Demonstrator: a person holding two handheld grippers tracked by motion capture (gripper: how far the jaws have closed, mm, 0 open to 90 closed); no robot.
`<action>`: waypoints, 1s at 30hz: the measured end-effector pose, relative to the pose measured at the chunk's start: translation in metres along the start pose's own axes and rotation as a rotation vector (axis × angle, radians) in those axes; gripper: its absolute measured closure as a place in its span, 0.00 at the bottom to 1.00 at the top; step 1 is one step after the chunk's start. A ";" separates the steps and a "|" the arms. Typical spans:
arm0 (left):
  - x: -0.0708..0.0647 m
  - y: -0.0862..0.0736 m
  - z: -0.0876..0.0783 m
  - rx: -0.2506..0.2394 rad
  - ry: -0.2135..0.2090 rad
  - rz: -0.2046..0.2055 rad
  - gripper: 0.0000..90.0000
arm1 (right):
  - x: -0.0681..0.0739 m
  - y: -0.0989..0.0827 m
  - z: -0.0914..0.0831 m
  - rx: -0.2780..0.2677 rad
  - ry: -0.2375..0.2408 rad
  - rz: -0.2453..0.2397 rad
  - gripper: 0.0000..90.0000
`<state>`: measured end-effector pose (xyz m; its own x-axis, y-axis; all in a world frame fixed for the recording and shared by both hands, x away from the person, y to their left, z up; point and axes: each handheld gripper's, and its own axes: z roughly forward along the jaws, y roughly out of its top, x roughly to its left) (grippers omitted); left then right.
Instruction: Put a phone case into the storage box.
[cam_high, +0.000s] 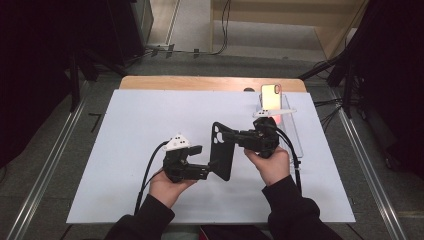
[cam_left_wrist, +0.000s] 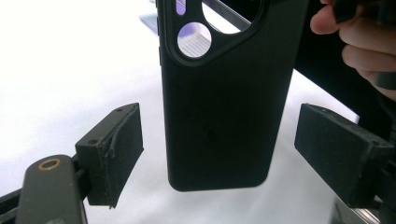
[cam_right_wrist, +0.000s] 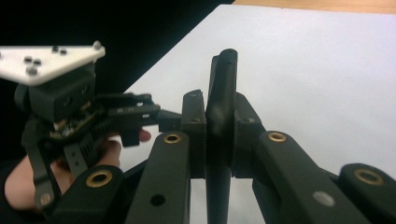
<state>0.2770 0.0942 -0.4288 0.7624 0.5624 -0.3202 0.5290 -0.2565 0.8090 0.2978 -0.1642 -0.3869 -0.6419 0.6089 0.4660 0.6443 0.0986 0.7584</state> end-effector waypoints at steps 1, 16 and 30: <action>0.001 0.002 -0.002 0.002 -0.001 0.013 0.17 | 0.000 0.000 0.000 0.003 0.006 -0.006 0.86; 0.016 0.019 -0.016 0.125 -0.145 0.091 0.18 | 0.002 -0.001 0.000 0.074 0.126 -0.155 0.86; 0.022 0.039 -0.025 0.095 -0.254 0.163 0.20 | 0.004 -0.001 0.001 0.123 0.237 -0.236 0.86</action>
<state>0.3044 0.1165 -0.3919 0.9023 0.2964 -0.3132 0.4159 -0.4060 0.8137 0.2953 -0.1611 -0.3861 -0.8485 0.3600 0.3879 0.5025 0.3181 0.8040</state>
